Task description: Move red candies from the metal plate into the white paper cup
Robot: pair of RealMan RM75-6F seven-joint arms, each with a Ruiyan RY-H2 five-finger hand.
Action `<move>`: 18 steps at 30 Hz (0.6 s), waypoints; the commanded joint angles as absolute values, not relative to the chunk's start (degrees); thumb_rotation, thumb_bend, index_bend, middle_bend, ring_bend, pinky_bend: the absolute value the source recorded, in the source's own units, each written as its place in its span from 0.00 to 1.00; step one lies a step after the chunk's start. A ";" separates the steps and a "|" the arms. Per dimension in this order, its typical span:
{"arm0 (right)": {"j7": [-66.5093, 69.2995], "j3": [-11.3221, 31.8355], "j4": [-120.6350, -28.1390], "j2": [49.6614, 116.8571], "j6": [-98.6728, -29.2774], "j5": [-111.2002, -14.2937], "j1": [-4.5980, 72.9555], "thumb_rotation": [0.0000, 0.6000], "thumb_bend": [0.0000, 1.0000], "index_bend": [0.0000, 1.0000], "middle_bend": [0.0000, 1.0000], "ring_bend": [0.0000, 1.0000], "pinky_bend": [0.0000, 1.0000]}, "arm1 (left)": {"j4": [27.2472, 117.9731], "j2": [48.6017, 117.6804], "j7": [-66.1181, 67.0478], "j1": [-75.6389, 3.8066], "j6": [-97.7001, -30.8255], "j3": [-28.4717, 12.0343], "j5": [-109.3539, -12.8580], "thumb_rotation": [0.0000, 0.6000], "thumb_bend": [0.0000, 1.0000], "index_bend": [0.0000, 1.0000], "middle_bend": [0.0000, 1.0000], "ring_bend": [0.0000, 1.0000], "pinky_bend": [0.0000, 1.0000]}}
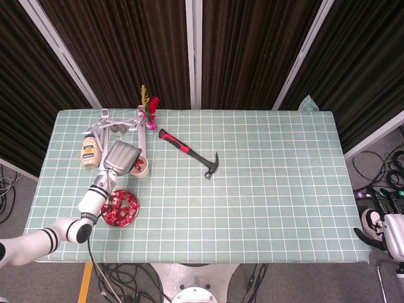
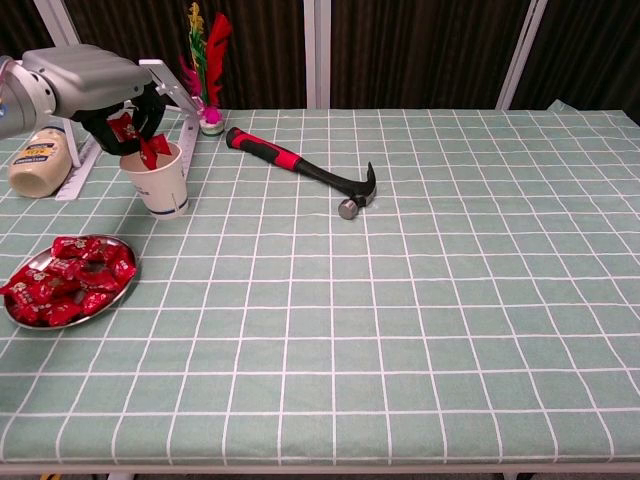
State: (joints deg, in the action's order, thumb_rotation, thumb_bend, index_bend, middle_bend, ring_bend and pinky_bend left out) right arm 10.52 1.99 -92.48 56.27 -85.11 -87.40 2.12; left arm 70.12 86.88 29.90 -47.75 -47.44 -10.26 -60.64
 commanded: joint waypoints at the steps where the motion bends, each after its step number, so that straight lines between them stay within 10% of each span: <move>1: 10.47 2.07 -92.50 56.24 -85.10 -87.30 2.14 1.00 0.10 0.08 0.17 0.08 0.32 | 70.41 86.88 30.68 -48.32 -47.20 -10.05 -59.85 1.00 0.47 0.64 0.71 0.92 1.00; 18: 10.38 2.25 -92.44 56.25 -84.76 -86.78 2.16 1.00 0.10 0.08 0.17 0.08 0.32 | 73.20 85.72 32.82 -49.86 -46.56 -8.51 -57.84 1.00 0.46 0.49 0.58 0.91 1.00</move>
State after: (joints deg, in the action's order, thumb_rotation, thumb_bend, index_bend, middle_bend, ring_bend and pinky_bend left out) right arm 10.38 2.25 -92.45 56.25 -84.75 -86.78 2.16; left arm 72.98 85.85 32.65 -49.83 -46.48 -8.64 -58.00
